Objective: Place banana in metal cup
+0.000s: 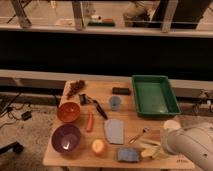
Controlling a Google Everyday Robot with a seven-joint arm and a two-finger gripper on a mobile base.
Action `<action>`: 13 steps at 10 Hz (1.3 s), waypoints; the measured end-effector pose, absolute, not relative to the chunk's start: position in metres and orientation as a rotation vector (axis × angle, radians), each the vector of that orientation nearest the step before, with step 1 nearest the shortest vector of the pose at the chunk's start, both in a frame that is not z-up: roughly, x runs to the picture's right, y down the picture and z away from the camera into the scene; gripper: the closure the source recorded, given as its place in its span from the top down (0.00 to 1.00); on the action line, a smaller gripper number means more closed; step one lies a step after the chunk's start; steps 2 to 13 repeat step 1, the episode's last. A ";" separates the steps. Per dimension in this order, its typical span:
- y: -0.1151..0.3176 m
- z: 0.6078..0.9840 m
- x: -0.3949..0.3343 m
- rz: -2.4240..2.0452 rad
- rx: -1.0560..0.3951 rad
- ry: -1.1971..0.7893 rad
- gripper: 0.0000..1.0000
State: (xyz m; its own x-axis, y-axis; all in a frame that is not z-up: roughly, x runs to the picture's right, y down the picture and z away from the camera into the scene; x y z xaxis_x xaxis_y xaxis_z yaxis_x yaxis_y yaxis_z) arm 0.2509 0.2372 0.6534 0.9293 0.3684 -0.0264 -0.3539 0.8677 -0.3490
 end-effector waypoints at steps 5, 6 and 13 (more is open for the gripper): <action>0.237 0.653 0.251 0.378 -0.357 -0.041 0.80; 0.237 0.653 0.251 0.378 -0.357 -0.041 0.80; 0.237 0.653 0.251 0.378 -0.357 -0.041 0.80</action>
